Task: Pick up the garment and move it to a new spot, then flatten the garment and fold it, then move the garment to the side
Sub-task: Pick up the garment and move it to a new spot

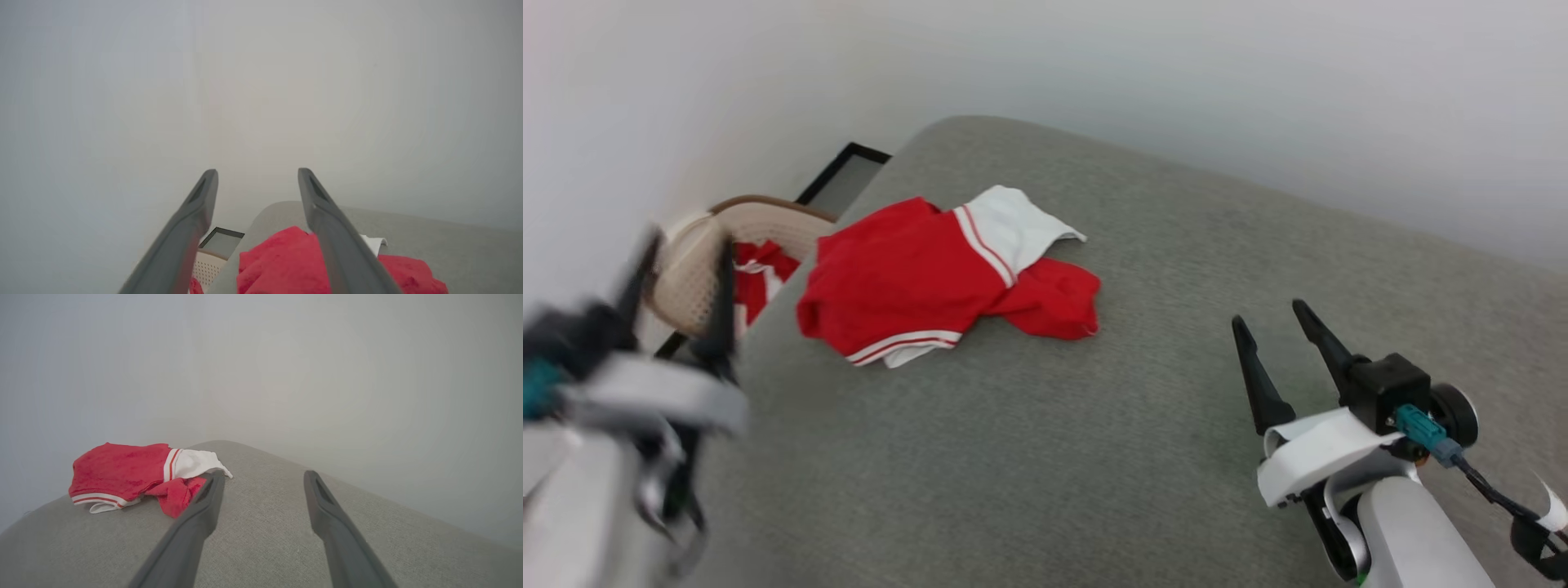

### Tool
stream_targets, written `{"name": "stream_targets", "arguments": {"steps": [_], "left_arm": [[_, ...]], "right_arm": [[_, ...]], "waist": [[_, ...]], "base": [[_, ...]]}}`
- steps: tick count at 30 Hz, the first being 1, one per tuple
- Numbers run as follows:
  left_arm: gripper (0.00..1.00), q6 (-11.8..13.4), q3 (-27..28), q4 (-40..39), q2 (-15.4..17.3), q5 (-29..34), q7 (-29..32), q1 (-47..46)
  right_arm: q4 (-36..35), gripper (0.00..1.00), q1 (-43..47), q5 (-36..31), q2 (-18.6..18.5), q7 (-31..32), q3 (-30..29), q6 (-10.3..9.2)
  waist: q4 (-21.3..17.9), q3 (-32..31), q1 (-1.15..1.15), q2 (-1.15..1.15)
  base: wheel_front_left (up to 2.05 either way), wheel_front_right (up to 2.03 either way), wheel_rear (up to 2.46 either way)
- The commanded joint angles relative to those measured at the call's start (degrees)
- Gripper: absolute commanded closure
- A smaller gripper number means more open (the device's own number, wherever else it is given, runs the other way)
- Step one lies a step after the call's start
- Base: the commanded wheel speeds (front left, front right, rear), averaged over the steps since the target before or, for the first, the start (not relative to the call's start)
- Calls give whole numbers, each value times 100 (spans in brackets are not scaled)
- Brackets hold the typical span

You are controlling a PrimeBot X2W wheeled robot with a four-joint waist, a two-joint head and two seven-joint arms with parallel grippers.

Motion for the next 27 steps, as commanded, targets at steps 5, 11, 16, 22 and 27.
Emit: {"name": "stream_targets", "arguments": {"steps": [5,11,16,22,27], "left_arm": [[0,9,-370,793,595,-982,2,-1048],[0,8,-1427,1877,1514,-2073,495,-1849],[0,10,-2315,2130,2158,-3364,1956,-2180],[0,9,-3080,1855,2857,-4700,3489,-2139],[0,8,-3428,1787,3167,-5380,3988,-2089]], "right_arm": [[-278,0,-127,-147,-5,-6,40,-7],[-567,0,-93,-187,-5,-5,66,-7],[-796,0,-21,-228,1,-6,104,-7],[-1070,0,-15,-220,2,-6,183,-7],[-1307,0,2,-282,3,-6,234,-7]], "waist": [[-1095,753,0,0],[-1736,1151,0,0],[-2084,1407,0,0],[-2419,1695,0,0],[-2602,1966,0,0]], "base": [[0,0,0],[0,0,0],[0,0,0],[0,0,0],[0,0,0]]}}
